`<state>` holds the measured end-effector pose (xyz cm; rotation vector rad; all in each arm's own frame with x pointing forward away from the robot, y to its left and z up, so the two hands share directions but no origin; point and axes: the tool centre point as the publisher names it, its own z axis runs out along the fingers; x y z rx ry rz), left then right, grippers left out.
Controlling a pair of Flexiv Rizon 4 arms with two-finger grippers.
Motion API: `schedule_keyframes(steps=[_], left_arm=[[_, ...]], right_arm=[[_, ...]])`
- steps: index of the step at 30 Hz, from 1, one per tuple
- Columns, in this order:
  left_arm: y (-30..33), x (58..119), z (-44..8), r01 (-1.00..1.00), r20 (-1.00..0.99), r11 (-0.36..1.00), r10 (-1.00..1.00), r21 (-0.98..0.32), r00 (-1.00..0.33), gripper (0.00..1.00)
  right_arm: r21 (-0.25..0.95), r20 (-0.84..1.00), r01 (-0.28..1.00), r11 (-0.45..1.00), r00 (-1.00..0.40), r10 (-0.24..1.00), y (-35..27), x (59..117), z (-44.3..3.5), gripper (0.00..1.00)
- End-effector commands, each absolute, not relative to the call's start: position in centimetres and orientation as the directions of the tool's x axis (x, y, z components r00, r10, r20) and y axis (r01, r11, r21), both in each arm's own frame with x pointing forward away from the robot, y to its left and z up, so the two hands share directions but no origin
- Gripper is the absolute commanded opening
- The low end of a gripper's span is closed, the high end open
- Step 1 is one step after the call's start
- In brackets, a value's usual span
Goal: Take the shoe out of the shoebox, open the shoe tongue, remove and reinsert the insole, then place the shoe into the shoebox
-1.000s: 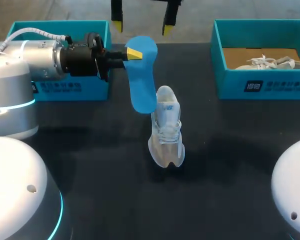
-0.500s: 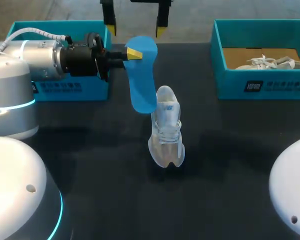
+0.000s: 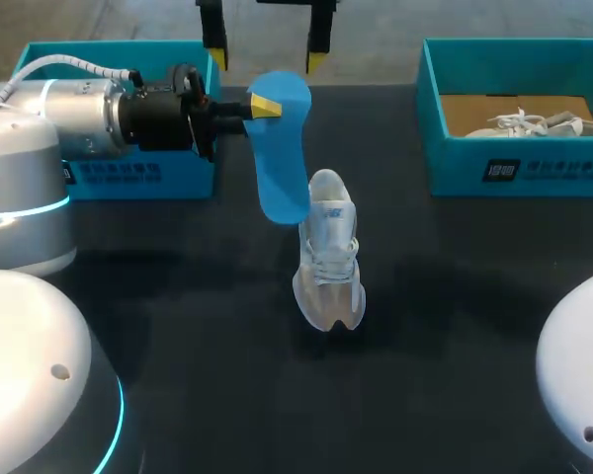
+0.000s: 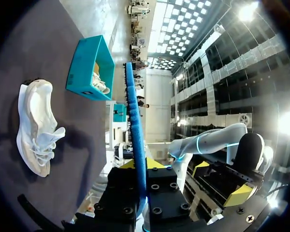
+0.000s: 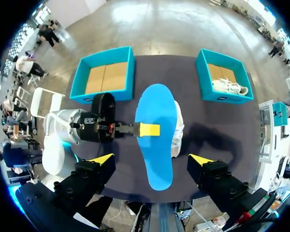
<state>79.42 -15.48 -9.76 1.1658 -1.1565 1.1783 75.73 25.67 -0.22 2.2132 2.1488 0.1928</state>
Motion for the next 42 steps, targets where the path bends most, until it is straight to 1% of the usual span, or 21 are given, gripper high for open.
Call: schedule_keyframes(steps=[1, 33, 35, 36, 38, 40, 42], left_arm=[[-15.47, 79.37, -9.77, -0.999, 0.998, 0.034, 0.050, 0.040, 0.042, 0.00], [-15.47, 79.37, -9.77, -0.999, 0.998, 0.034, 0.050, 0.040, 0.042, 0.00], [-15.47, 79.37, -9.77, -0.999, 0.998, 0.034, 0.050, 0.040, 0.042, 0.00], [-15.47, 79.37, -9.77, -0.999, 0.998, 0.034, 0.050, 0.040, 0.042, 0.00], [-15.47, 79.37, -9.77, -0.999, 0.998, 0.034, 0.050, 0.040, 0.042, 0.00], [-15.47, 79.37, -9.77, -0.999, 0.998, 0.034, 0.050, 0.040, 0.042, 0.00], [-15.47, 79.37, -9.77, -0.999, 0.998, 0.034, 0.050, 0.040, 0.042, 0.00]], right_arm=[[0.123, 0.057, 0.992, -0.034, 0.027, 0.998, 25.56, 75.72, -0.24, 1.00], [0.123, 0.057, 0.992, -0.034, 0.027, 0.998, 25.56, 75.72, -0.24, 1.00], [0.133, 0.096, 0.990, -0.049, 0.037, 0.995, 25.79, 75.79, -0.41, 1.00], [0.159, 0.178, 0.985, -0.065, 0.036, 0.983, 25.94, 75.83, -0.56, 1.00], [0.183, 0.215, 0.981, -0.064, 0.024, 0.976, 25.88, 75.81, -0.59, 1.00], [0.207, 0.292, 0.976, -0.067, 0.004, 0.957, 25.58, 75.65, -0.57, 1.00], [0.216, 0.317, 0.975, -0.059, -0.013, 0.948, 25.21, 75.32, -0.65, 1.00]])
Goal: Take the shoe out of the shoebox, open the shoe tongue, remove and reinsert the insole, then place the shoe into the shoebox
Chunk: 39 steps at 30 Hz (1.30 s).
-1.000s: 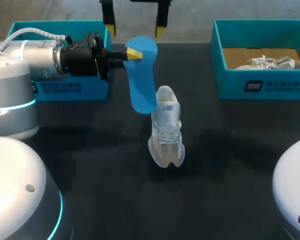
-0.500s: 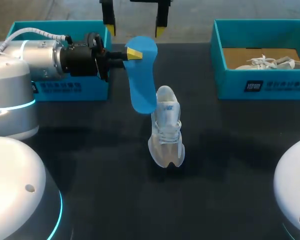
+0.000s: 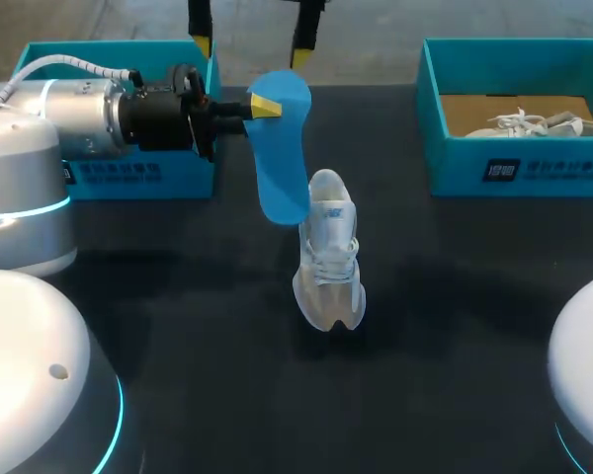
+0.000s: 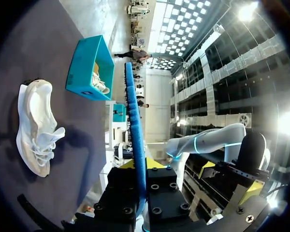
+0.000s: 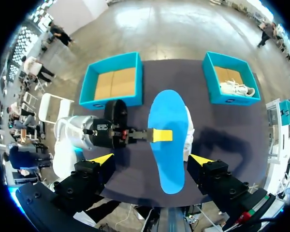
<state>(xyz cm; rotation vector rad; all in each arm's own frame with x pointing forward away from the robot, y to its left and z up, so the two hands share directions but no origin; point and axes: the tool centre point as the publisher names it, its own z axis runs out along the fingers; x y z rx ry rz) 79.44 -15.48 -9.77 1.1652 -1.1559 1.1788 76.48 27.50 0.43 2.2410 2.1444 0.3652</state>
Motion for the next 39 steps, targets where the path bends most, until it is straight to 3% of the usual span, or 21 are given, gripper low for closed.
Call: schedule_keyframes(steps=[1, 7, 24, 33, 39], left_arm=[[-15.5, 79.4, -9.8, -0.999, 0.998, 0.034, 0.050, 0.040, 0.042, 0.00], [-15.5, 79.4, -9.8, -0.999, 0.998, 0.034, 0.050, 0.040, 0.042, 0.00], [-15.5, 79.4, -9.8, -0.999, 0.998, 0.034, 0.050, 0.040, 0.042, 0.00], [-15.5, 79.4, -9.8, -0.999, 0.998, 0.034, 0.050, 0.040, 0.042, 0.00], [-15.5, 79.4, -9.8, -0.999, 0.998, 0.034, 0.050, 0.040, 0.042, 0.00]], right_arm=[[0.217, 0.332, 0.974, -0.060, -0.016, 0.943, 24.9, 75.2, -0.8, 1.00], [0.206, 0.507, 0.976, -0.075, -0.041, 0.861, 23.2, 74.6, -1.2, 1.00], [0.205, 0.736, 0.978, -0.048, -0.122, 0.666, 18.0, 75.4, -2.3, 1.00], [0.211, 0.864, 0.977, 0.036, -0.204, 0.460, 17.2, 75.9, -3.4, 1.00], [0.202, 0.917, 0.979, 0.008, -0.191, 0.349, 16.5, 76.0, -4.6, 1.00]])
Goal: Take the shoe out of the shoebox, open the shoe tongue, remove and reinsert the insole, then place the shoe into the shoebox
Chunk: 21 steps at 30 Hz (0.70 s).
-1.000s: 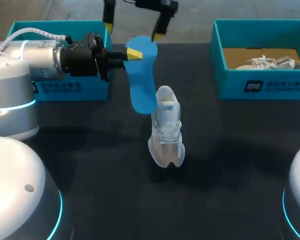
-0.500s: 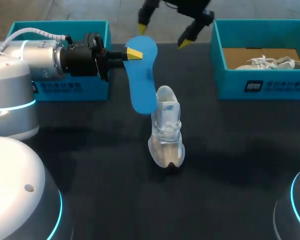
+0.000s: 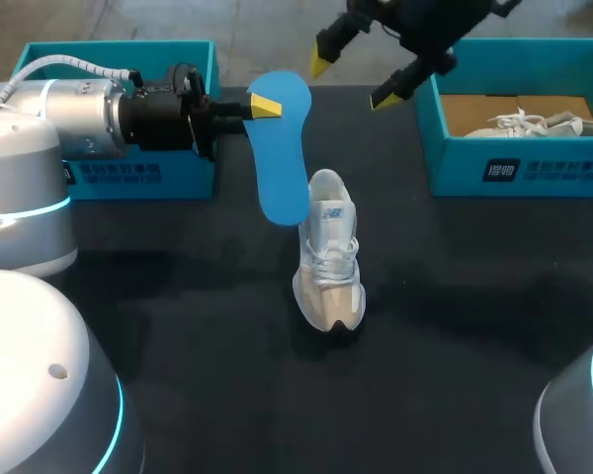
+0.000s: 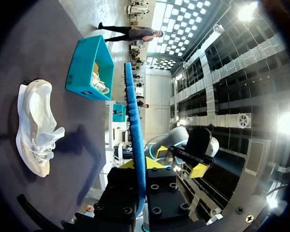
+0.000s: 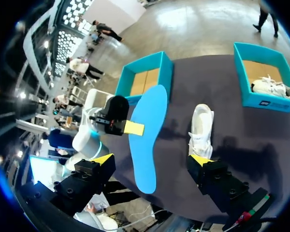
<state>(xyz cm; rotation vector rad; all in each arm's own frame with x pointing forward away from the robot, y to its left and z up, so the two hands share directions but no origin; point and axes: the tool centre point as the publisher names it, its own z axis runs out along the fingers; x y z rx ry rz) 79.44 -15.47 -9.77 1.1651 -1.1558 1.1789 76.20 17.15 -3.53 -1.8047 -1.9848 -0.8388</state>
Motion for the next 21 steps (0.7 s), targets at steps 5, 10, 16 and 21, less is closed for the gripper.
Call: schedule_keyframes(steps=[5, 10, 16, 21], left_arm=[[-15.5, 79.4, -9.8, -0.999, 0.998, 0.034, 0.050, 0.040, 0.042, 0.00], [-15.5, 79.4, -9.8, -0.999, 0.998, 0.034, 0.050, 0.040, 0.042, 0.00], [-15.5, 79.4, -9.8, -0.999, 0.998, 0.034, 0.050, 0.040, 0.042, 0.00], [-15.5, 79.4, -9.8, -0.999, 0.998, 0.034, 0.050, 0.040, 0.042, 0.00]], right_arm=[[0.193, 0.947, 0.981, -0.038, -0.175, 0.270, 15.7, 76.3, -5.6, 1.00], [0.193, 0.959, 0.980, -0.051, -0.178, 0.221, 15.5, 76.4, -6.1, 1.00], [0.181, 0.974, 0.982, -0.045, -0.173, 0.146, 14.9, 76.6, -6.9, 1.00], [0.163, 0.981, 0.985, -0.055, -0.156, 0.116, 14.3, 77.2, -7.8, 1.00]])
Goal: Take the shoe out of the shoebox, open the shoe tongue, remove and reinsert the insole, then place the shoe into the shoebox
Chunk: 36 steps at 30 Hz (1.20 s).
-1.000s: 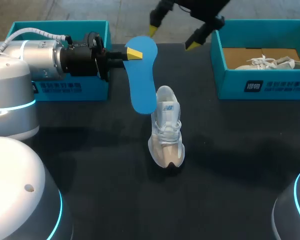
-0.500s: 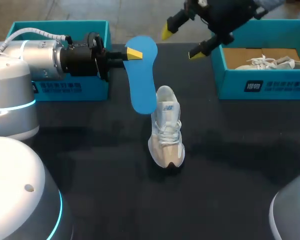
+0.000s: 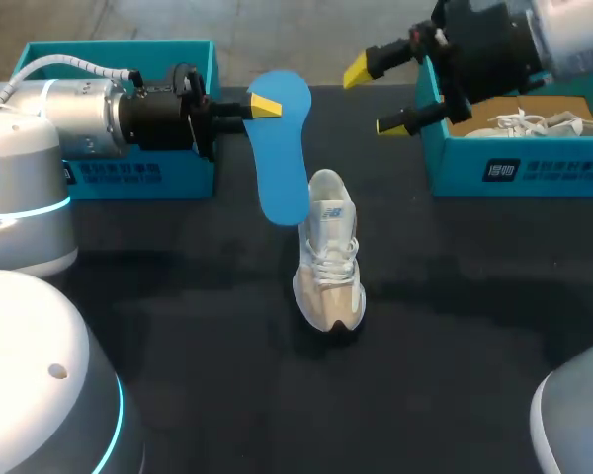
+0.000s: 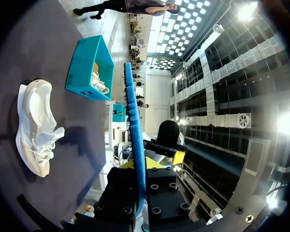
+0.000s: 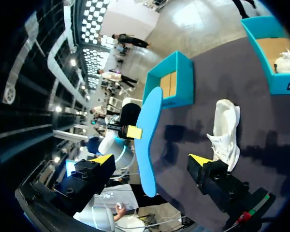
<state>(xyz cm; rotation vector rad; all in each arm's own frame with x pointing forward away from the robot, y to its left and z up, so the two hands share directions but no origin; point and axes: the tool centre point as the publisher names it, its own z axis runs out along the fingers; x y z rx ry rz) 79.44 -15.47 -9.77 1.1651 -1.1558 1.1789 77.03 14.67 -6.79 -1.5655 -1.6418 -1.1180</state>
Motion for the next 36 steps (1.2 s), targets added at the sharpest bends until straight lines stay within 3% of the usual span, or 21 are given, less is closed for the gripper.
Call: schedule_keyframes(steps=[1, 17, 36], left_arm=[[-15.47, 79.37, -9.77, -0.999, 0.998, 0.034, 0.050, 0.040, 0.042, 0.00], [-15.47, 79.37, -9.77, -0.999, 0.998, 0.034, 0.050, 0.040, 0.042, 0.00], [-15.47, 79.37, -9.77, -0.999, 0.998, 0.034, 0.050, 0.040, 0.042, 0.00]], right_arm=[[0.163, 0.981, 0.985, -0.055, -0.156, 0.116, 14.30, 77.21, -7.77, 1.00], [0.146, 0.973, 0.988, -0.046, -0.135, 0.185, 14.01, 77.85, -7.81, 1.00], [0.146, 0.973, 0.988, -0.046, -0.135, 0.185, 14.01, 77.85, -7.81, 1.00]])
